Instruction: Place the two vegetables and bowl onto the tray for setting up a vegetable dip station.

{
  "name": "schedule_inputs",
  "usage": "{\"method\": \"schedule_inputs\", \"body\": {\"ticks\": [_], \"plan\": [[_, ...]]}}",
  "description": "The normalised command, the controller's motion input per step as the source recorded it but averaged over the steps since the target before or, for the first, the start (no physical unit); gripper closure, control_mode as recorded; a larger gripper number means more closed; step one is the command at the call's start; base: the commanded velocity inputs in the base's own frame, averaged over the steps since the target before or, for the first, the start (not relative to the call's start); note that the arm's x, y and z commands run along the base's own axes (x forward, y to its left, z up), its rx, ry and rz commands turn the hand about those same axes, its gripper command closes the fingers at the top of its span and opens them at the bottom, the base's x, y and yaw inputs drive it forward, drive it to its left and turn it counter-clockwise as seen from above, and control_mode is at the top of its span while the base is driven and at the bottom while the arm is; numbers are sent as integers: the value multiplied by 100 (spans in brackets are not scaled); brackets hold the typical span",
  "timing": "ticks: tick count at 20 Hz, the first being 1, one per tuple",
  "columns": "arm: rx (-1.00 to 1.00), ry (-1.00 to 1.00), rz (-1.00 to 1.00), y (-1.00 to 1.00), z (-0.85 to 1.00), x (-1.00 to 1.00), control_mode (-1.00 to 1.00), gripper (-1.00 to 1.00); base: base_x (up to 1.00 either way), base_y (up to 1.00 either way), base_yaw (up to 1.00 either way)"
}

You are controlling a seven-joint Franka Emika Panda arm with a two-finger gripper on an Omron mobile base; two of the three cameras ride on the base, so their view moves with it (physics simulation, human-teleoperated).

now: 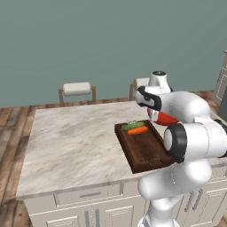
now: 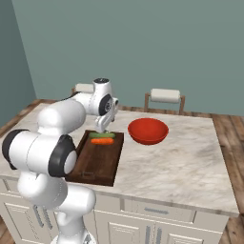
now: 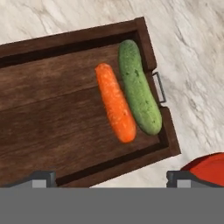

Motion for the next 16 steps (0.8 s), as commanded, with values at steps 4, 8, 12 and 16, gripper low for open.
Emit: {"method": "schedule_inputs", "body": {"ticks": [4,8,12,16], "plan": [[0,0,-16,-6,5,-23,-100,-100,0,0,0],[0,0,-13,-14,2,-20,-100,-100,0,0,0],[-1,0,-10,-17,2,-11,-100,-100,0,0,0],[-1,0,-9,-13,3,-1,-100,-100,0,0,0]]}}
